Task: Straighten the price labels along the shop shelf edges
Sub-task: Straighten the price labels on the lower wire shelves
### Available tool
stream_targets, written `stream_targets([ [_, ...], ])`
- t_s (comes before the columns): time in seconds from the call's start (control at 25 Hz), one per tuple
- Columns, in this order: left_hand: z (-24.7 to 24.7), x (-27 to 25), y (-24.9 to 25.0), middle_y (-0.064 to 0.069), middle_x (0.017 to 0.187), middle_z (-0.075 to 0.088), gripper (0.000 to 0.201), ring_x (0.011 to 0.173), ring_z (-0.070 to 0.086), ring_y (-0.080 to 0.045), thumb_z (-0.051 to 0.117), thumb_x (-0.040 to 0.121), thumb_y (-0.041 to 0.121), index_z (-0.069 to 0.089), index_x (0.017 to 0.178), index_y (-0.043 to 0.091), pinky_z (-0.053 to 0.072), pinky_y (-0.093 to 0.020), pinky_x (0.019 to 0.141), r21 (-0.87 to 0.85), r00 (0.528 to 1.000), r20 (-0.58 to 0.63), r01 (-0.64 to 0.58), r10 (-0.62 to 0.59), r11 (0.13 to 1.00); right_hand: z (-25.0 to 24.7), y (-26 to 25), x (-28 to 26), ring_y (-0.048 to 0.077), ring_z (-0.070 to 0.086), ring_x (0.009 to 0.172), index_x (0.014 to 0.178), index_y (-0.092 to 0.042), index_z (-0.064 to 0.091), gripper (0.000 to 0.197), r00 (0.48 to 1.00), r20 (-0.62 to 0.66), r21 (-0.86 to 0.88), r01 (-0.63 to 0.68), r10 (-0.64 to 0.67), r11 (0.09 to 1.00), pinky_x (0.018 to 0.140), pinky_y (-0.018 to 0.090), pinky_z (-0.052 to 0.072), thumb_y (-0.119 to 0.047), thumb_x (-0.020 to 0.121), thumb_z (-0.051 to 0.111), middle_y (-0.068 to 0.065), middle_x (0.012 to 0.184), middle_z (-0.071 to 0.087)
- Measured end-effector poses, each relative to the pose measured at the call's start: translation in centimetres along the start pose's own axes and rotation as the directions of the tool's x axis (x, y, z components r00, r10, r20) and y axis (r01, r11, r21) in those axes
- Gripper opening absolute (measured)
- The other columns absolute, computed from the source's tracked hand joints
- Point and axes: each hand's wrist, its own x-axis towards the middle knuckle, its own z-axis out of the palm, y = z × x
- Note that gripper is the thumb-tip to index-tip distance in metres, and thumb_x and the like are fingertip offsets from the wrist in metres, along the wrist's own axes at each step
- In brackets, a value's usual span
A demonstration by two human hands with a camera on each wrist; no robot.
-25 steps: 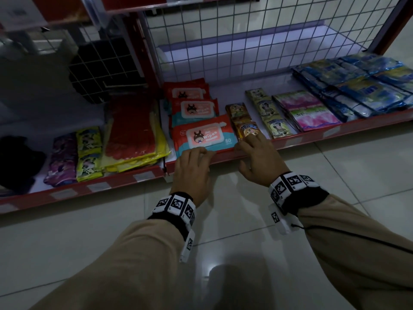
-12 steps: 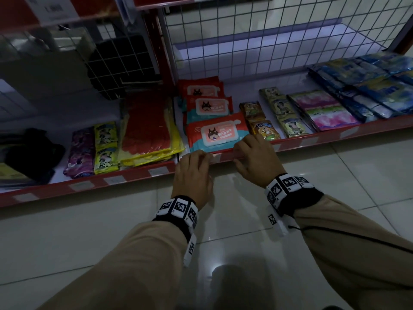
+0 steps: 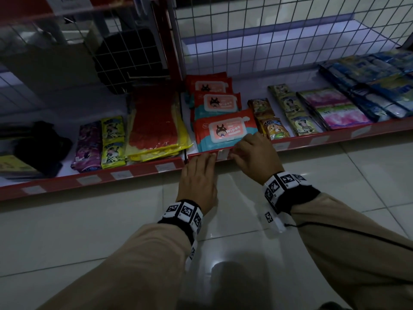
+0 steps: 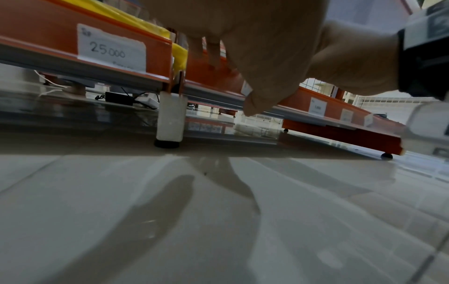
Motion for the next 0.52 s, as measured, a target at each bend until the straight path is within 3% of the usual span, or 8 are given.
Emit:
stream_targets([
  [0.12, 0.3, -0.1, 0.4, -0.007, 0.152, 0.021, 0.074, 0.138, 0.02, -0.026, 0.048, 0.088, 0.032, 0.012, 0.15, 0.015, 0.018, -0.04, 0.113, 0.015, 1.0, 0.005, 0.014, -0.014, 1.0, 0.4, 0.7, -1.6, 0.031, 0.058, 0.089, 0.1, -0.011, 0.069, 0.021, 0.996, -0.012, -0.135, 0.09, -0.093, 0.987, 0.074, 0.041, 0.048, -0.024, 0.083, 0.066, 0.011, 0.097, 0.065],
  [0.28, 0.2, 0.2, 0.5, -0.009, 0.15, 0.026, 0.074, 0.136, 0.024, -0.028, 0.052, 0.085, 0.032, 0.019, 0.149, 0.015, 0.017, -0.042, 0.112, 0.035, 1.0, -0.018, 0.009, -0.008, 0.999, 0.8, 1.0, -2.5, 0.03, 0.058, 0.091, 0.11, -0.012, 0.065, 0.031, 0.989, -0.038, -0.25, 0.13, -0.144, 0.959, 0.074, 0.038, 0.044, -0.027, 0.084, 0.064, 0.009, 0.106, 0.064],
  [0.52, 0.0, 0.2, 0.6, -0.01, 0.146, 0.033, 0.072, 0.134, 0.03, -0.029, 0.057, 0.081, 0.028, 0.029, 0.146, 0.015, 0.02, -0.042, 0.111, 0.006, 0.998, -0.064, 0.015, -0.015, 1.0, 0.5, -0.3, -1.1, 0.033, 0.05, 0.098, 0.103, -0.01, 0.059, 0.032, 1.0, -0.008, -0.137, -0.03, 0.029, 0.99, 0.078, 0.041, 0.042, -0.029, 0.078, 0.065, 0.014, 0.108, 0.054],
])
